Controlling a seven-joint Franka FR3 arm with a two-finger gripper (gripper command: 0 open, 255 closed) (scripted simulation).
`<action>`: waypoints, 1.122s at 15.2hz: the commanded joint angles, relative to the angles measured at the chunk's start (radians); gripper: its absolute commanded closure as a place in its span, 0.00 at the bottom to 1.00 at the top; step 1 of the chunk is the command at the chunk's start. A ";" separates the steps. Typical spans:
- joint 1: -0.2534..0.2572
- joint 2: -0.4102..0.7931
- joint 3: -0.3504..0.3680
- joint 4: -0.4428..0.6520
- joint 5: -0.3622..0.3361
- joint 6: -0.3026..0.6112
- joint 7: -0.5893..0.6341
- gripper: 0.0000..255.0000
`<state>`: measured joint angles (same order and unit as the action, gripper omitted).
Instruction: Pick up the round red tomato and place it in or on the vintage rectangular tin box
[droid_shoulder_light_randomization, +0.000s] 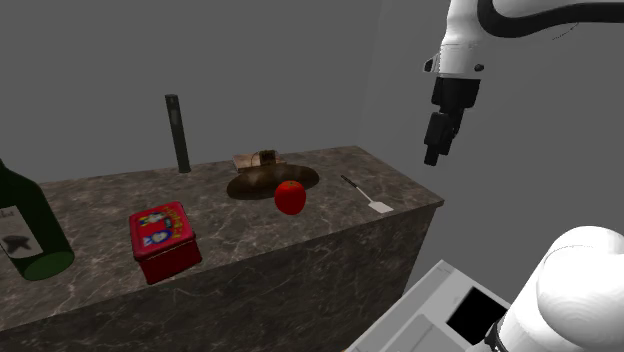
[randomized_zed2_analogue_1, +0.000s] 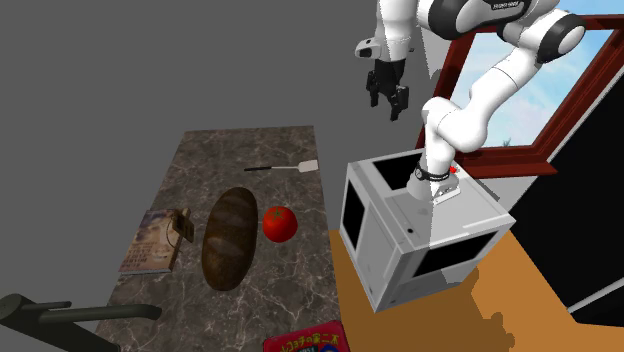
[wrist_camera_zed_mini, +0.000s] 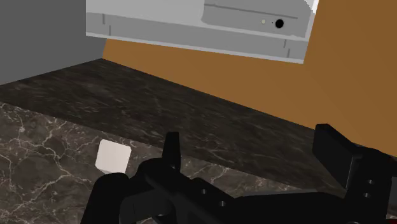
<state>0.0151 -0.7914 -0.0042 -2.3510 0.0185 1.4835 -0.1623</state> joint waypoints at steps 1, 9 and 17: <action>0.000 0.000 0.000 0.000 0.000 0.000 0.000 0.00; 0.058 0.154 -0.107 -0.084 0.019 0.353 -0.231 0.00; 0.154 0.398 -0.211 -0.049 0.131 0.654 -0.504 0.00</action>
<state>0.1543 -0.4258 -0.2030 -2.4061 0.1296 2.0991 -0.6260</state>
